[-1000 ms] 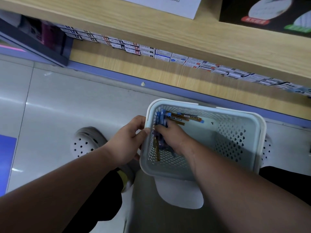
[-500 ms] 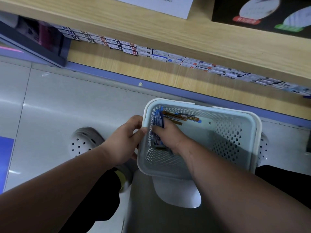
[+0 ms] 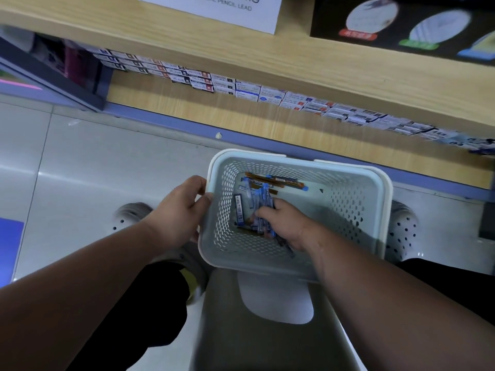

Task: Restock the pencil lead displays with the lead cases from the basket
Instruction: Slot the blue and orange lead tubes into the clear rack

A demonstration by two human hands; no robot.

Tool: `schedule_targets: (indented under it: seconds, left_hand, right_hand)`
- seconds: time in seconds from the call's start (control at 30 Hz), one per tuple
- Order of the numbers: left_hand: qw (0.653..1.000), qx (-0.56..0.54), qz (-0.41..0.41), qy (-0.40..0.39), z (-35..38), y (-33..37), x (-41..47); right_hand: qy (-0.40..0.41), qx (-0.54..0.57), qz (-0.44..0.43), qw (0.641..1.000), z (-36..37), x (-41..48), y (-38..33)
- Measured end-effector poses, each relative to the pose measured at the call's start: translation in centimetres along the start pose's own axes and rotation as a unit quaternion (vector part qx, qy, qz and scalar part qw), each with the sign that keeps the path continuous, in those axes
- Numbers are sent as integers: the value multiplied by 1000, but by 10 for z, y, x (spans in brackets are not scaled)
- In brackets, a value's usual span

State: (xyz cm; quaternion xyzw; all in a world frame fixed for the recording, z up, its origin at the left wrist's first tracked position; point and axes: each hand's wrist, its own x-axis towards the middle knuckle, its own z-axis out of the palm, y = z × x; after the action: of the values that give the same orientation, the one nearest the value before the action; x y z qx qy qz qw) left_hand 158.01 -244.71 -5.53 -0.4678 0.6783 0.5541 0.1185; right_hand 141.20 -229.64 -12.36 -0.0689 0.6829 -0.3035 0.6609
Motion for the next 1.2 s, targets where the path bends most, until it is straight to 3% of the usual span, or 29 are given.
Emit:
schedule_targets:
  seconds: [0.33,0.4,0.47,0.53,0.63,0.73,0.8,1.2]
  left_hand:
    - [998,3,-34,51,-22,-4,7]
    - [986,125,13,114,-26,1,6]
    - [942,241,113,206,-25,15,4]
    - [907,273,222,231,-16,35,0]
    - [911,279,262,155,15,53,5]
    - [942,296,159,12,52,46,20]
    - [932,339,108,-62,66,36,35]
    - [909,403,109,8,95,-17,107]
  right_hand:
    - [37,-73,-23,996,-27,-18,-12]
    - [32,-66,-24,997,-34,-28,-16]
    - [25,-52,-27,998,-41,-39,-21]
    - [23,-40,-40,998,-48,-52,-28]
    - [40,-36,-60,997,-61,-73,-37]
    - [56,-31,-74,995,-75,-92,-37]
    - [66,-37,-74,994,-83,-101,-33]
    - [142,-36,-54,988,-94,-106,-29]
